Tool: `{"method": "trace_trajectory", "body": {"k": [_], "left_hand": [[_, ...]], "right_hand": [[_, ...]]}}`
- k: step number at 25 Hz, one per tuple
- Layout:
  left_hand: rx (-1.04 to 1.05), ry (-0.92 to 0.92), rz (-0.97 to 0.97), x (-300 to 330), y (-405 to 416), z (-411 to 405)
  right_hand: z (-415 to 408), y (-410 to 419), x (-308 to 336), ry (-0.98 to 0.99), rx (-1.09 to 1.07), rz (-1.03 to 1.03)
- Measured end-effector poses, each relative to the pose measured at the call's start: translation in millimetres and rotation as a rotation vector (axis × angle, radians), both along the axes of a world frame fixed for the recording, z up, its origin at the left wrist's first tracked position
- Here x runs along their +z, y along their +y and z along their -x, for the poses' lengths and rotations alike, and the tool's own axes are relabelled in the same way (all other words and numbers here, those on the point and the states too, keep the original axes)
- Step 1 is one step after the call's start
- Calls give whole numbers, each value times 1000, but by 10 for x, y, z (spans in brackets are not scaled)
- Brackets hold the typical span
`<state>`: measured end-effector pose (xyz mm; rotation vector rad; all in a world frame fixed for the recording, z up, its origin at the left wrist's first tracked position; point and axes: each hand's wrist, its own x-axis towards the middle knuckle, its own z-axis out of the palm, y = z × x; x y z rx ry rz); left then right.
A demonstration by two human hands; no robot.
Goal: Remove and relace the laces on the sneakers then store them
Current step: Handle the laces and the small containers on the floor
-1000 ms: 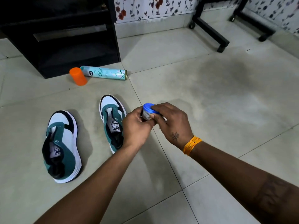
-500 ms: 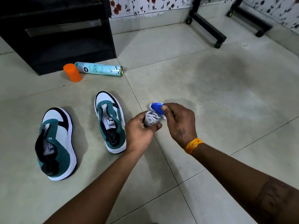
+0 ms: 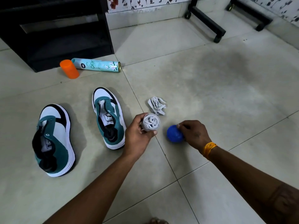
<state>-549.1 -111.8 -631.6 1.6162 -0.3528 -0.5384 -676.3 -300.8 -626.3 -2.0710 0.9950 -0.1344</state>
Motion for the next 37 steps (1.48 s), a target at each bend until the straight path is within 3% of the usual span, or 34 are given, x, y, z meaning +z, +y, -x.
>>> {"method": "trace_trajectory", "body": {"k": [3,6,9,15,23,27,31,37], "left_hand": [[-2,-35,-33,-77,29,22],[1,-85,-73,-122,56,32],[-16,-237,-116,-120,61,14],[-75,-530,-245,3,91,8],[-160,-648,-339,50,168,37],[-112,-555,-300,-46,147,30],[-39,-380,-207,-70,35,9],[3,-290,-371,-153,-49,-24]], "right_hand": [[103,38,-1,207,106,170],[33,141,164,15,127,291],[-195,359,375,-207,229,186],[-432,538,302,-144,287,120],[-524,573,158,-122,286,-15],[-531,575,115,-145,229,-106],[-513,536,287,-318,1,-415],[-341,207,405,-439,-249,-554]]}}
